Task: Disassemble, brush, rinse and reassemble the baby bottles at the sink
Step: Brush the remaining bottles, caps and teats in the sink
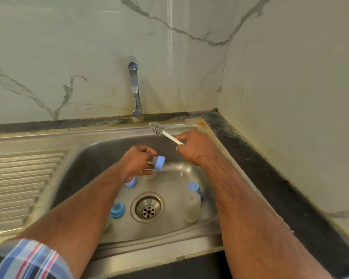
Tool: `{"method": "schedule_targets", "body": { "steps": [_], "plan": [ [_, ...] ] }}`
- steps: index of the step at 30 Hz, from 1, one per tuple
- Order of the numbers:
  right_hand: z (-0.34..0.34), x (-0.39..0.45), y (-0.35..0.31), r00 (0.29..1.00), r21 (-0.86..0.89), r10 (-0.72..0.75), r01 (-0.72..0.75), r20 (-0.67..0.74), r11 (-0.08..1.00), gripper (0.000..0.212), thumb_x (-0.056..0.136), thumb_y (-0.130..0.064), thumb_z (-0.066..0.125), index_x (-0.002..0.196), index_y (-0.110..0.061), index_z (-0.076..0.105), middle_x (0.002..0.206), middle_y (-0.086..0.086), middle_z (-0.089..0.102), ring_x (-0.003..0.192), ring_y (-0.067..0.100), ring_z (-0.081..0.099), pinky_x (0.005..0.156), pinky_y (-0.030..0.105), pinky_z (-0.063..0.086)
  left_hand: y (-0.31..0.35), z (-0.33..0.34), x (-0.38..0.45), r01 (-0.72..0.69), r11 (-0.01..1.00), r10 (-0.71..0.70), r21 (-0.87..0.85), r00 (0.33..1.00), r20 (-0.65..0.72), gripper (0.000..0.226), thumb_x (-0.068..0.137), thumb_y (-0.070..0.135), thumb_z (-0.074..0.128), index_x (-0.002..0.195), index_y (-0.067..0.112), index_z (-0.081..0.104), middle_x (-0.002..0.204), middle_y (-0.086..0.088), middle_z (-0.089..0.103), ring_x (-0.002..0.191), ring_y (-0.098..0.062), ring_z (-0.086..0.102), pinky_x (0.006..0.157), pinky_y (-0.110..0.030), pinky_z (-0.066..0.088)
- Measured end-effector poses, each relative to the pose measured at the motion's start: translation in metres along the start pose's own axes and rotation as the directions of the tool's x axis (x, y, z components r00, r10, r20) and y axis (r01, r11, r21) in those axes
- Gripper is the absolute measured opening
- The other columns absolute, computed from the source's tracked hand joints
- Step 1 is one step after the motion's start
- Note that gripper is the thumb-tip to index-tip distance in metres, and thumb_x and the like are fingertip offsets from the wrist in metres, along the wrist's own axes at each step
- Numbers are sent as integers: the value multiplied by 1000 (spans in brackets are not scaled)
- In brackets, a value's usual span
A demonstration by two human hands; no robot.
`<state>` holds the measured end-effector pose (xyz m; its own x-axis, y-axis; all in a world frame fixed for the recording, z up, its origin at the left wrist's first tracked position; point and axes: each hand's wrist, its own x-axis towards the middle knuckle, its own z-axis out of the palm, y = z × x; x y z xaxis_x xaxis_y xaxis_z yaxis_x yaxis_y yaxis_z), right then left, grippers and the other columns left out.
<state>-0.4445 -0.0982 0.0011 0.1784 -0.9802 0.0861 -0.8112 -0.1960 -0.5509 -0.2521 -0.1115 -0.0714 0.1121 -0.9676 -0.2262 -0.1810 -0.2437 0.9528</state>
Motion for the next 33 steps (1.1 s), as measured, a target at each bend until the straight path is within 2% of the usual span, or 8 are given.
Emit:
{"method": "schedule_targets", "body": {
  "steps": [3,7,12,16,21,24,29,33],
  "plan": [
    [11,-6,-17,999,69,-45,44,10,997,40,86,-18,64,123,-32,71,90,0,73,72,17,63,63,24,45,9,-27,-20,-22,967,18,-253,1000,-17,23,99,0,49,118,8,61,99,-18,63,82,-33,69,78,-47,63],
    [25,-21,-44,989,124,-144,139,34,983,36,90,-23,65,123,-35,70,79,-11,64,62,3,53,59,21,40,19,-55,-43,-87,844,21,-529,991,-130,24,98,-2,53,117,11,59,103,-18,70,81,-30,74,71,-41,63],
    [46,-30,-65,987,144,-163,160,9,976,33,96,-30,61,129,-29,67,90,-9,68,70,1,57,62,17,41,13,-72,-58,-117,716,10,-688,987,-157,26,97,2,62,122,8,60,111,-19,72,91,-28,74,75,-38,61],
    [54,-32,-71,986,103,-167,163,26,981,38,97,-31,60,135,-29,63,120,-6,71,94,7,62,79,19,42,7,-73,-56,-156,746,49,-647,982,-180,30,89,-1,72,114,13,62,115,-14,71,100,-24,71,78,-32,59],
    [58,-31,-73,984,87,-172,168,35,982,41,104,-37,49,145,-33,51,134,-8,64,108,10,61,103,29,47,4,-75,-44,-217,849,96,-482,960,-262,20,85,0,76,101,12,71,101,-10,77,103,-25,72,89,-37,59],
    [62,-28,-72,987,83,-162,159,26,984,40,104,-36,47,144,-34,51,130,-9,66,103,12,65,97,34,52,3,-79,-39,-245,878,150,-410,956,-251,25,81,-3,79,102,10,74,98,-6,79,102,-23,74,96,-38,57],
    [66,-22,-70,991,60,-131,131,-3,990,39,104,-35,48,143,-33,53,130,-10,66,100,12,65,97,35,53,-2,-75,-38,-315,915,245,-254,931,-269,18,82,3,80,93,17,74,82,11,78,76,2,72,66,-8,52],
    [64,-24,-68,991,104,-135,134,6,985,38,103,-34,51,142,-34,54,127,-11,67,99,8,63,96,31,53,-4,-77,-36,-336,917,268,-218,919,-287,24,83,7,80,101,22,75,90,11,78,84,1,72,70,-11,50]
  ]
}}
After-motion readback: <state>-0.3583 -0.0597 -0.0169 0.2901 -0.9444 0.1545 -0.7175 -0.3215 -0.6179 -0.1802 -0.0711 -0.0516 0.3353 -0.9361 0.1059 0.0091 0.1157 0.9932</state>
